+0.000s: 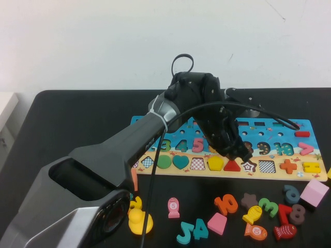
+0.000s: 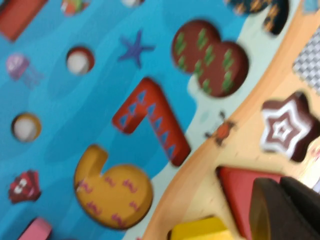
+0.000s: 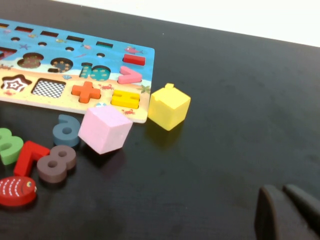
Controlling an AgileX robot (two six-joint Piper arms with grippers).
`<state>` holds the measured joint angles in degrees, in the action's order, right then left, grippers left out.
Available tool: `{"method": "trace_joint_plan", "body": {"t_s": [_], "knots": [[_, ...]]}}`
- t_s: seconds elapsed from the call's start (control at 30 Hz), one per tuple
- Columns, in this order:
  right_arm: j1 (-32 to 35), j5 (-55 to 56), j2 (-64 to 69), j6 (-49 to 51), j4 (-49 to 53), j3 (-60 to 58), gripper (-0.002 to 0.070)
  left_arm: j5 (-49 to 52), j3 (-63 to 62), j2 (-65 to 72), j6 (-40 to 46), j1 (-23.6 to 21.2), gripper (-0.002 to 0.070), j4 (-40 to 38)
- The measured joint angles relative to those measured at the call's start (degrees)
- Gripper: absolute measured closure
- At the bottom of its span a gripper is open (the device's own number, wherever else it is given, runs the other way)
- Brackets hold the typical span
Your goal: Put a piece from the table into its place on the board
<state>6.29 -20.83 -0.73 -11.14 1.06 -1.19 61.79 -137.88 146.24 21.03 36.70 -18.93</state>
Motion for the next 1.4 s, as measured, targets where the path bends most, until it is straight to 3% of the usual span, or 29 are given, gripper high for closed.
{"method": "trace_joint_plan", "body": {"t_s": [1.13,1.4], "knots": [[0.0,0.0,0.0,0.1,0.0,0.0,0.0658,1.7,-0.6,1.3,-0.5,0.0,0.0675,6.4],[0.0,0.0,0.0,0.1,0.0,0.0,0.0658,4.7,-9.7,1.3,-0.5,0.0,0.0675,9.3]]}}
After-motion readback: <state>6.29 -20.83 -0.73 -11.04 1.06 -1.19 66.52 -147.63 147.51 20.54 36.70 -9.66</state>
